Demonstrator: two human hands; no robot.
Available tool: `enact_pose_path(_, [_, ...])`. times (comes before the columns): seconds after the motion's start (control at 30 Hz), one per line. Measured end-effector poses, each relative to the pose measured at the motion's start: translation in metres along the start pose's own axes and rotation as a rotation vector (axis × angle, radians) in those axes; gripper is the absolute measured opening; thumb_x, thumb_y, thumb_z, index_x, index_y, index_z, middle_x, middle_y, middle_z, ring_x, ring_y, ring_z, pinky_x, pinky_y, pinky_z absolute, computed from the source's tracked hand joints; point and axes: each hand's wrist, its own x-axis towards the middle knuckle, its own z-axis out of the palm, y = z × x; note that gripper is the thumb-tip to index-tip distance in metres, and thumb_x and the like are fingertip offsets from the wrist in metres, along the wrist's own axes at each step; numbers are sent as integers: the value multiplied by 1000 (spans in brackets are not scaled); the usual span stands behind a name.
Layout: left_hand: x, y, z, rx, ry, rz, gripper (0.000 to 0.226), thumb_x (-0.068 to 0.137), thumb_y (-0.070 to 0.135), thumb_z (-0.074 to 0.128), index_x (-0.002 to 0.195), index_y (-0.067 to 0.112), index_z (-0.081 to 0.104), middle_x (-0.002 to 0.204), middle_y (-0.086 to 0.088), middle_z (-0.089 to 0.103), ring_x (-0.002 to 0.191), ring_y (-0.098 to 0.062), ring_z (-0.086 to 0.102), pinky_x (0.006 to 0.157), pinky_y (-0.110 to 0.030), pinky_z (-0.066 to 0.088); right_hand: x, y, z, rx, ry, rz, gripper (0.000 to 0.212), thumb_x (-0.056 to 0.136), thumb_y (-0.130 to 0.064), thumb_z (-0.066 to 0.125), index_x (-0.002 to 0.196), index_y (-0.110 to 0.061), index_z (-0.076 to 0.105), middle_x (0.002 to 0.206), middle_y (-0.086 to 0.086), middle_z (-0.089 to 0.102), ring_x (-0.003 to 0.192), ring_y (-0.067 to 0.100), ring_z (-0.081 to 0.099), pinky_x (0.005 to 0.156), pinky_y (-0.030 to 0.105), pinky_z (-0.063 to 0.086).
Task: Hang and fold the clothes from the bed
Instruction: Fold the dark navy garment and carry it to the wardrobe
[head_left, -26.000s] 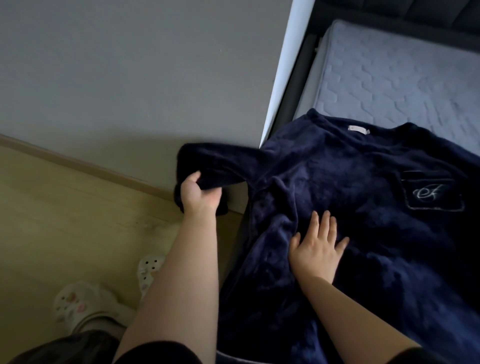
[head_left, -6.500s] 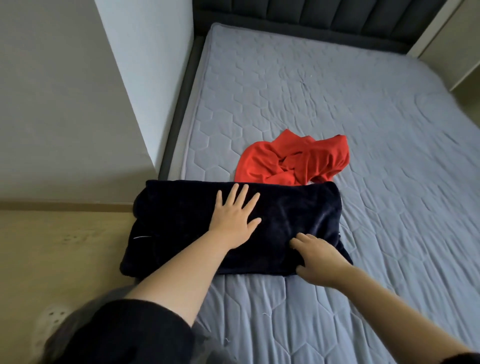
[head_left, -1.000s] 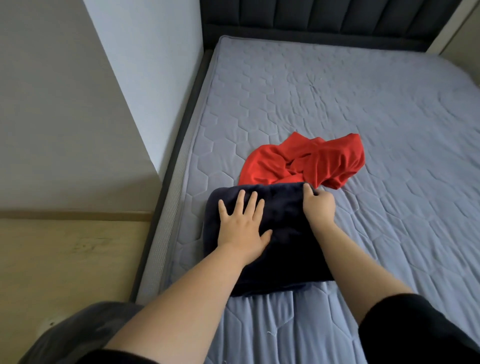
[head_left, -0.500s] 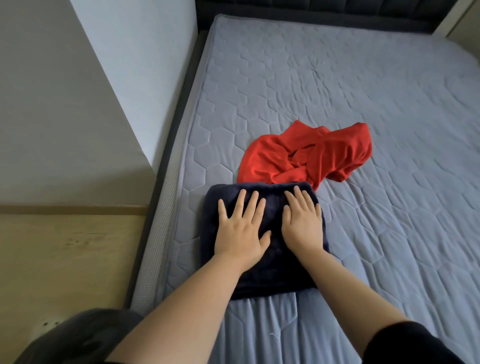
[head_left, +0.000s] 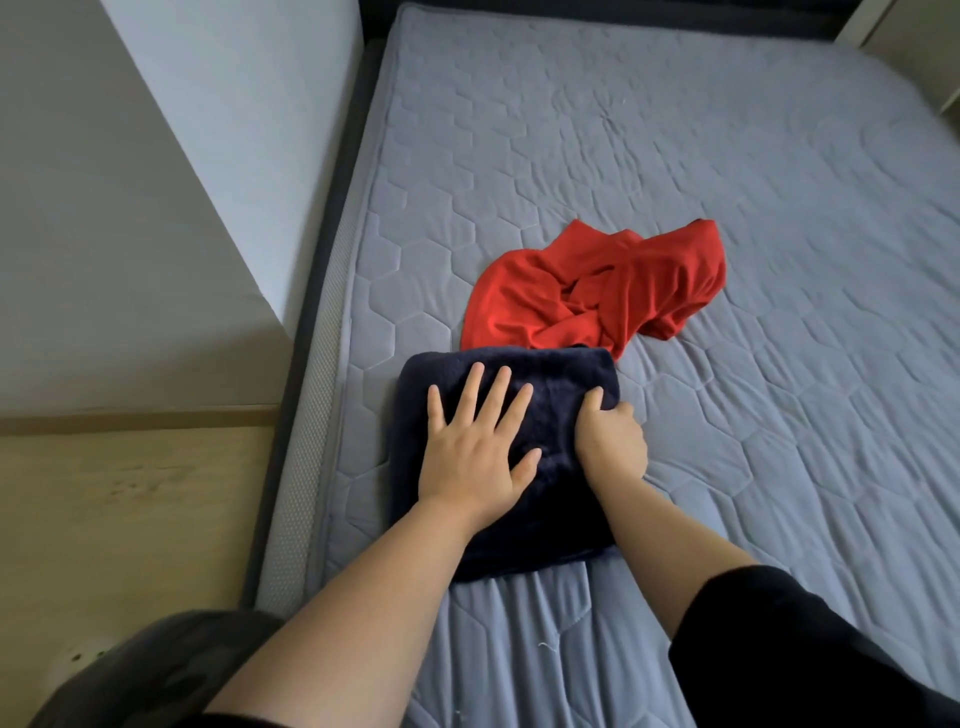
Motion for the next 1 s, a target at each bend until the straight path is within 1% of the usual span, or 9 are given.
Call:
enact_pose_path(0.13, [2, -1, 5, 2, -6, -8, 72, 86, 58, 18, 150, 27, 22, 159, -3, 18, 147, -30, 7, 110, -64, 6, 5, -2, -1, -11, -29, 0, 67, 84, -57, 27, 113, -7, 60, 113, 18, 63, 102, 36, 58, 80, 40, 37])
enact_pose_path(0.2, [3, -1, 6, 4, -22, -11, 73, 86, 58, 15, 151, 26, 19, 159, -3, 15, 147, -30, 4, 110, -64, 5, 5, -3, -3, 4, -50, 17, 63, 82, -58, 28, 104, -10, 62, 110, 17, 64, 90, 34, 57, 76, 39, 37])
enact_pose_path(0.27, [5, -2, 8, 14, -34, -10, 73, 86, 58, 12, 152, 27, 14, 160, -2, 10, 147, -29, 0, 110, -64, 3, 6, -5, -4, 30, -92, 39, 62, 82, -57, 28, 105, -11, 63, 110, 17, 64, 81, 30, 52, 73, 36, 36])
enact_pose_path(0.4, [5, -8, 8, 13, -56, -7, 73, 86, 58, 12, 152, 27, 9, 161, -2, 4, 147, -28, -5, 110, -63, 1, 8, -6, -5, 79, -148, 14, 69, 82, -57, 29, 115, -7, 62, 114, 18, 64, 99, 35, 60, 75, 35, 37])
enact_pose_path(0.5, [4, -10, 7, 18, -82, 0, 73, 86, 58, 10, 152, 27, 5, 161, -1, 0, 147, -27, -8, 110, -63, 0, 6, -7, -10, 168, -244, 31, 69, 83, -57, 34, 124, -6, 58, 123, 19, 60, 109, 35, 57, 81, 34, 36])
enact_pose_path(0.6, [7, -13, 4, 20, -99, 6, 71, 90, 57, 16, 152, 27, 2, 161, -1, -3, 146, -26, -9, 111, -63, -1, 5, -7, -14, 249, -301, 68, 71, 86, -57, 40, 132, -5, 52, 130, 20, 56, 118, 35, 53, 83, 32, 33])
enact_pose_path(0.7, [5, -17, 0, 26, -130, 11, 70, 92, 57, 18, 152, 27, -1, 161, 0, -5, 146, -26, -11, 111, -63, 0, -2, -11, -17, 227, -276, 55, 71, 83, -60, 43, 125, -6, 57, 122, 19, 61, 111, 35, 58, 80, 31, 36])
enact_pose_path(0.93, [-5, -40, -17, -43, -154, -62, 67, 95, 57, 19, 152, 29, -4, 160, 4, -9, 146, -21, -14, 113, -59, 4, -26, -40, -27, 242, -194, -125, 50, 82, -52, 49, 101, -10, 69, 101, 16, 69, 99, 32, 63, 78, 32, 43])
enact_pose_path(1.0, [-9, -47, -26, -80, -160, -93, 67, 96, 56, 18, 151, 29, -8, 160, 5, -12, 146, -20, -14, 115, -55, 7, -37, -52, -35, 265, -170, -192, 43, 82, -50, 51, 93, -13, 69, 86, 10, 68, 94, 30, 64, 74, 29, 40])
